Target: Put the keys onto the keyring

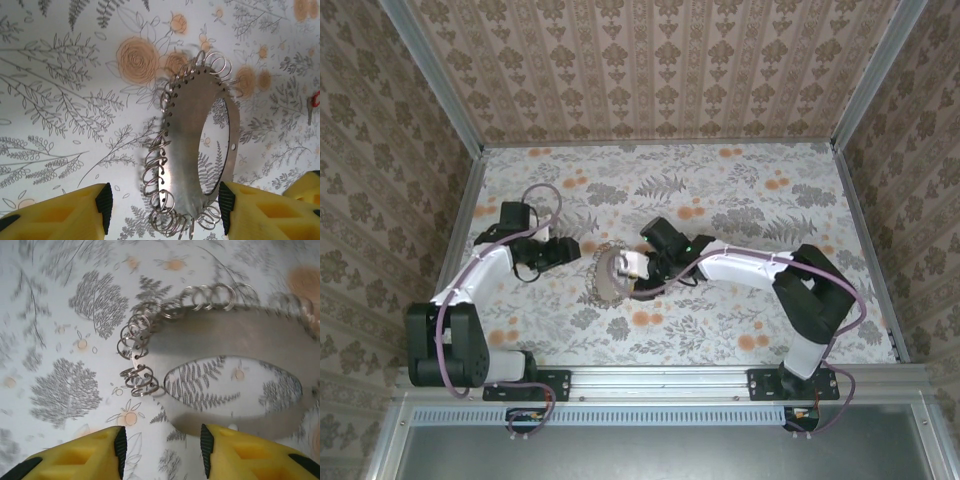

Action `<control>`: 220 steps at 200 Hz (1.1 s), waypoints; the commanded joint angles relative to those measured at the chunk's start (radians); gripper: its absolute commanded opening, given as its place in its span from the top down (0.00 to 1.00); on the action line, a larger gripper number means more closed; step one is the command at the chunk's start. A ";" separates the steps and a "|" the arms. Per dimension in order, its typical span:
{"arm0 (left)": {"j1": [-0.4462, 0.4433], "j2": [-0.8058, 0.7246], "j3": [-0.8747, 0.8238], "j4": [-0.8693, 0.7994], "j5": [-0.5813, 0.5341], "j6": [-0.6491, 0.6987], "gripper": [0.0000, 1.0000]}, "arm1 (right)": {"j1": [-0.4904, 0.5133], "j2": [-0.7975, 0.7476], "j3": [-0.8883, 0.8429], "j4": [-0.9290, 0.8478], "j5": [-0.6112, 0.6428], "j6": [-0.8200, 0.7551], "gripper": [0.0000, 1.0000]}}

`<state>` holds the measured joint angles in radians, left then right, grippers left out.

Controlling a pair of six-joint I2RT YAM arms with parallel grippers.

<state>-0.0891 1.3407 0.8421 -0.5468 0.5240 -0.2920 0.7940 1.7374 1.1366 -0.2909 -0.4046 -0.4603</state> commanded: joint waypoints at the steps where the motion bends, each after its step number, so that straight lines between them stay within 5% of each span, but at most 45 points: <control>1: 0.005 0.031 0.068 -0.023 0.024 0.020 0.39 | -0.001 0.032 0.164 -0.348 -0.028 0.456 0.55; 33: 0.007 0.042 0.055 -0.040 -0.038 -0.023 0.39 | -0.018 0.145 0.337 -0.606 -0.115 0.631 0.56; 64: 0.024 0.046 0.066 -0.142 -0.137 -0.109 0.38 | -0.034 0.216 0.408 -0.614 -0.209 0.787 0.60; 122: 0.032 -0.019 0.023 -0.131 -0.155 -0.158 0.36 | -0.056 0.379 0.472 -0.567 -0.243 0.947 0.68; 220: 0.032 -0.023 -0.021 -0.066 -0.139 -0.149 0.42 | -0.063 0.497 0.520 -0.534 -0.302 1.004 0.78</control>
<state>-0.0635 1.3132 0.8375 -0.6373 0.3706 -0.4271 0.7338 2.2192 1.6329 -0.8112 -0.6643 0.5243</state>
